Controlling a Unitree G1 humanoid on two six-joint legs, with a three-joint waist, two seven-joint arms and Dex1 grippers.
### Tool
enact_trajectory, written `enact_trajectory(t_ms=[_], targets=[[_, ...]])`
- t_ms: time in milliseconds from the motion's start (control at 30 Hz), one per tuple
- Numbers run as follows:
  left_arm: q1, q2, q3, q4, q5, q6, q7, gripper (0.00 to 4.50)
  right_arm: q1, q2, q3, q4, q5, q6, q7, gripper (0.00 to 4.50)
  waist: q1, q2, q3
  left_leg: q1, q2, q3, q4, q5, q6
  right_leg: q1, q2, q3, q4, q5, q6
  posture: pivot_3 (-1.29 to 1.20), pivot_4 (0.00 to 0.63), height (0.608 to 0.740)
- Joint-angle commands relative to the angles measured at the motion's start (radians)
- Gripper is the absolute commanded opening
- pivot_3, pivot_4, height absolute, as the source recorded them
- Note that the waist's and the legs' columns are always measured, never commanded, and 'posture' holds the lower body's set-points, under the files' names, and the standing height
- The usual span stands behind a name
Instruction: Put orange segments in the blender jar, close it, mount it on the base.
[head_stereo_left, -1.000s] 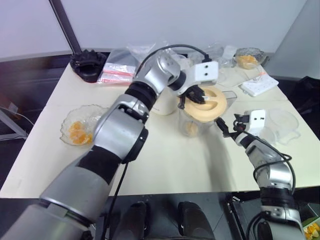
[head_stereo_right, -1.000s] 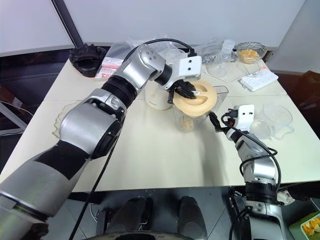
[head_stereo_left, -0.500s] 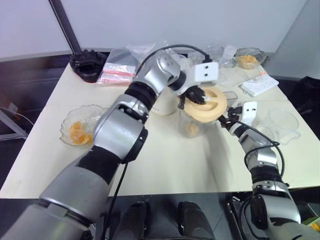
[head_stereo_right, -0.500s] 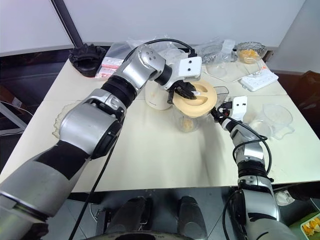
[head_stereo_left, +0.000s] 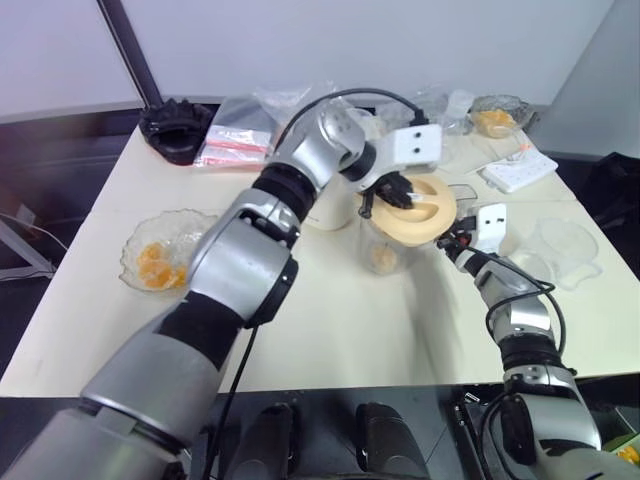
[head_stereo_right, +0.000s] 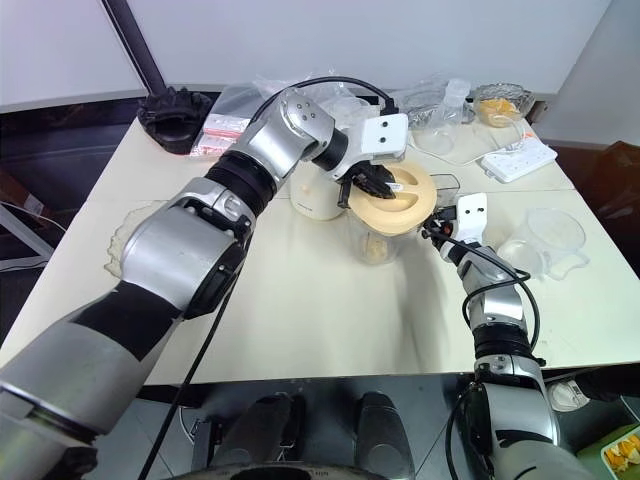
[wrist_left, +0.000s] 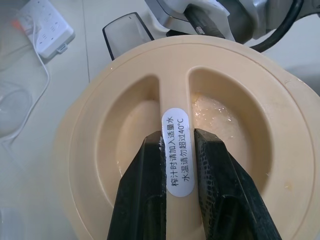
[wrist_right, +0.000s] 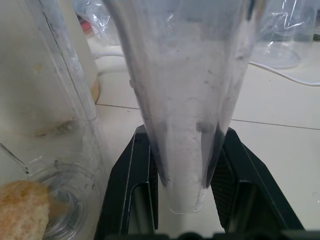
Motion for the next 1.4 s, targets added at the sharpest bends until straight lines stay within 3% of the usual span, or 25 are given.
enact_trajectory(t_ms=[33, 467, 1067, 1300, 1333, 1400], targets=[[0.094, -0.008, -0.03, 0.081, 0.043, 0.106, 0.069, 0.26, 0.0, 0.0, -0.023, -0.071, 0.028, 0.01, -0.007, 0.83, 0.001, 0.0, 0.0, 0.0, 0.0, 0.0, 0.0, 0.0, 0.0, 0.0, 0.0, 0.0, 0.0, 0.0, 0.0, 0.0, 0.15, 0.74], [0.157, -0.058, 0.023, 0.069, -0.01, 0.308, 0.264, 0.26, -0.008, 0.006, -0.011, -0.082, 0.018, 0.017, -0.023, 0.83, 0.007, 0.0, -0.002, 0.0, -0.001, -0.001, 0.0, 0.0, 0.0, 0.001, -0.001, 0.0, 0.0, -0.001, 0.001, 0.0, 0.15, 0.74], [0.181, -0.06, 0.017, 0.06, -0.026, 0.292, 0.313, 0.26, -0.029, -0.001, -0.002, -0.048, 0.003, 0.03, -0.01, 0.83, 0.006, 0.002, -0.018, 0.0, -0.001, -0.003, -0.002, -0.002, 0.002, 0.006, -0.001, -0.002, -0.011, -0.003, -0.001, 0.0, 0.15, 0.74], [0.157, -0.047, -0.008, 0.051, -0.011, 0.241, 0.311, 3.81, -0.037, -0.015, 0.002, -0.027, -0.008, 0.023, -0.007, 0.83, -0.001, 0.0, -0.019, 0.001, -0.001, -0.002, -0.008, -0.002, 0.002, 0.004, -0.001, -0.001, -0.012, -0.002, 0.001, 0.0, 0.15, 0.74], [0.144, -0.041, -0.008, 0.048, -0.013, 0.229, 0.299, 4.08, -0.035, -0.018, 0.003, -0.029, -0.01, 0.023, -0.006, 0.83, -0.002, -0.001, -0.019, 0.002, -0.001, -0.001, -0.01, -0.002, 0.002, 0.004, -0.001, -0.001, -0.013, -0.001, 0.002, 0.0, 0.15, 0.74], [0.114, -0.032, 0.004, 0.04, -0.027, 0.22, 0.281, 4.08, -0.033, -0.024, 0.003, -0.03, -0.013, 0.024, -0.001, 0.83, -0.002, -0.001, -0.018, 0.002, 0.0, -0.001, -0.013, -0.002, 0.002, 0.001, 0.0, -0.001, -0.013, -0.001, 0.003, 0.0, 0.15, 0.74]])
